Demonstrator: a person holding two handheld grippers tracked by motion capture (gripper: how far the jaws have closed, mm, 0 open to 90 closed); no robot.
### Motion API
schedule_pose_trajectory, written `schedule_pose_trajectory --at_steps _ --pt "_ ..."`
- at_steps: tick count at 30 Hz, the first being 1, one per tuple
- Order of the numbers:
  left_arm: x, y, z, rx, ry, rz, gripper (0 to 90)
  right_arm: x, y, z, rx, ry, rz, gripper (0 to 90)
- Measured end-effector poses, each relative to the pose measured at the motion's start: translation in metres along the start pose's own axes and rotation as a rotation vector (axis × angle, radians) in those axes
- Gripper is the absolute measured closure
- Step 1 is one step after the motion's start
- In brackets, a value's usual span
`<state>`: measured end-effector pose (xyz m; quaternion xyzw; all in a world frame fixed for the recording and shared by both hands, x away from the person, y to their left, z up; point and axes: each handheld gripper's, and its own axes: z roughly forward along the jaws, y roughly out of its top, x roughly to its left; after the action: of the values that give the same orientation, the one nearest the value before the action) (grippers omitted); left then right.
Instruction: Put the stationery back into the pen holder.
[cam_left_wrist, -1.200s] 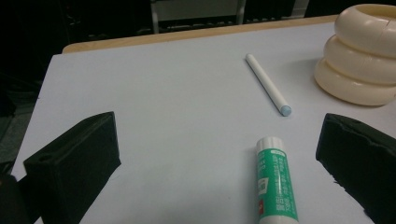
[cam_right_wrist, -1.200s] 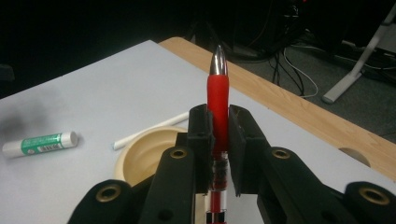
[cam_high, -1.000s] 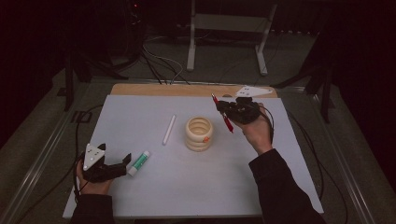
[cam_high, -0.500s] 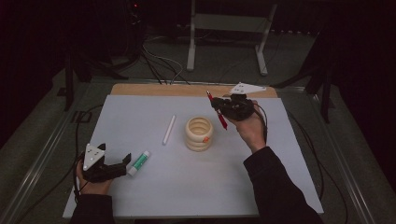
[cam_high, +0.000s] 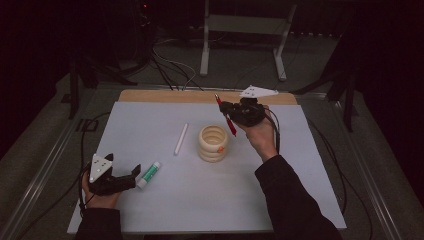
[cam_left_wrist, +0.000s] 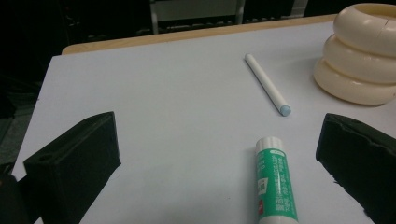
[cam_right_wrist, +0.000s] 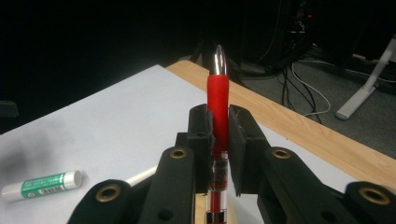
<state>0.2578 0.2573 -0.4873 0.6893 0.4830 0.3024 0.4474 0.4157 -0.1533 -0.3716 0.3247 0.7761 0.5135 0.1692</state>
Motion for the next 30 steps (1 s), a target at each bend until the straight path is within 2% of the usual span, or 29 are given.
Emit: schedule_pose_trajectory --at_steps 17,25,30 --pt "0.0 0.0 0.0 0.002 -0.003 0.004 0.0 0.01 0.0 0.021 -0.026 0.045 0.013 80.7" --pt "-0.001 0.0 0.0 0.002 -0.005 0.007 0.0 0.014 -0.003 0.031 -0.021 0.065 0.004 80.6" --pt "-0.001 0.0 0.0 0.003 -0.005 0.007 0.0 0.013 -0.006 0.037 -0.019 0.078 0.019 80.6"
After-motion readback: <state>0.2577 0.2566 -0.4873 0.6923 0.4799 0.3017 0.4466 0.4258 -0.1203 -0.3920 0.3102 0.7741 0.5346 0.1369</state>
